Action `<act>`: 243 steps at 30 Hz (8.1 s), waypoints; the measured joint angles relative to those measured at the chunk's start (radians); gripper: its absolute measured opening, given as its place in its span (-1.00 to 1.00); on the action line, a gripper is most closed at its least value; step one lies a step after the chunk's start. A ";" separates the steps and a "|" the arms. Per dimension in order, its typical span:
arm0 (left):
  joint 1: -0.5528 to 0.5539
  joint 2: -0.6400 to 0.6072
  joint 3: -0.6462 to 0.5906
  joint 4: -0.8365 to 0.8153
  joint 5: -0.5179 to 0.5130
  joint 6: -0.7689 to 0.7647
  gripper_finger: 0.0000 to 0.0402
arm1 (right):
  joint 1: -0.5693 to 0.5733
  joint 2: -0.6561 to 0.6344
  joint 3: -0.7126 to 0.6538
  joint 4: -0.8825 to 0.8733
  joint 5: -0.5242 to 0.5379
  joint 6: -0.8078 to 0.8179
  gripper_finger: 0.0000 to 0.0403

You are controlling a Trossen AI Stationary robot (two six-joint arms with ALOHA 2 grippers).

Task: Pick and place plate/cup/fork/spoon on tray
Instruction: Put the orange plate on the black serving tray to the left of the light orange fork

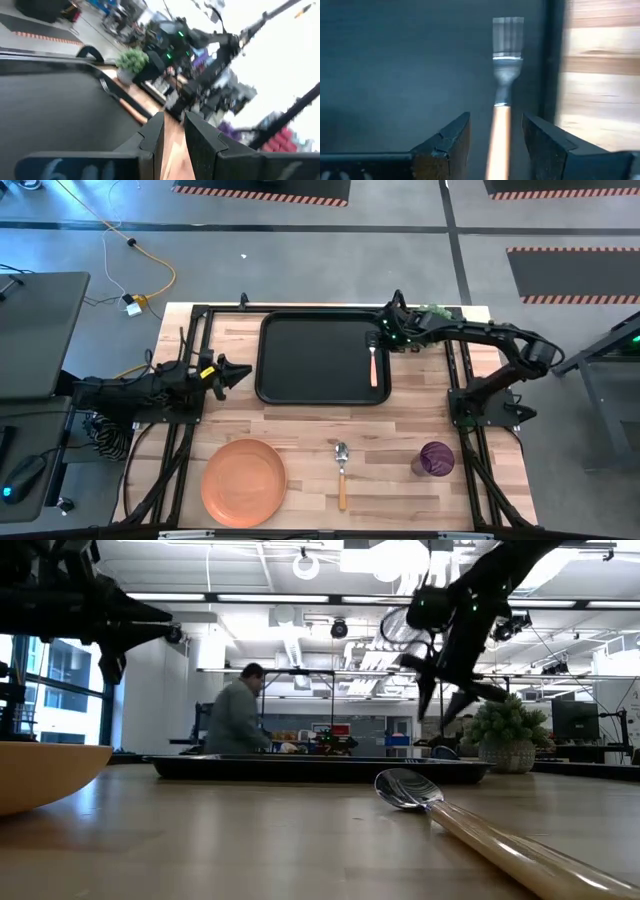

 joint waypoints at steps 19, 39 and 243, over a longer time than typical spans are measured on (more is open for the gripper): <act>0.000 0.000 0.007 0.099 0.073 -0.021 -0.68 | 0.286 -0.171 0.000 0.411 0.053 0.074 -0.17; 0.000 0.207 0.384 -0.138 0.285 0.160 -0.37 | 0.550 -0.171 0.000 0.510 0.320 0.130 -0.17; 0.590 1.754 1.104 -0.623 0.411 0.094 -1.00 | 0.293 -0.173 0.000 1.066 -0.178 -0.073 -0.17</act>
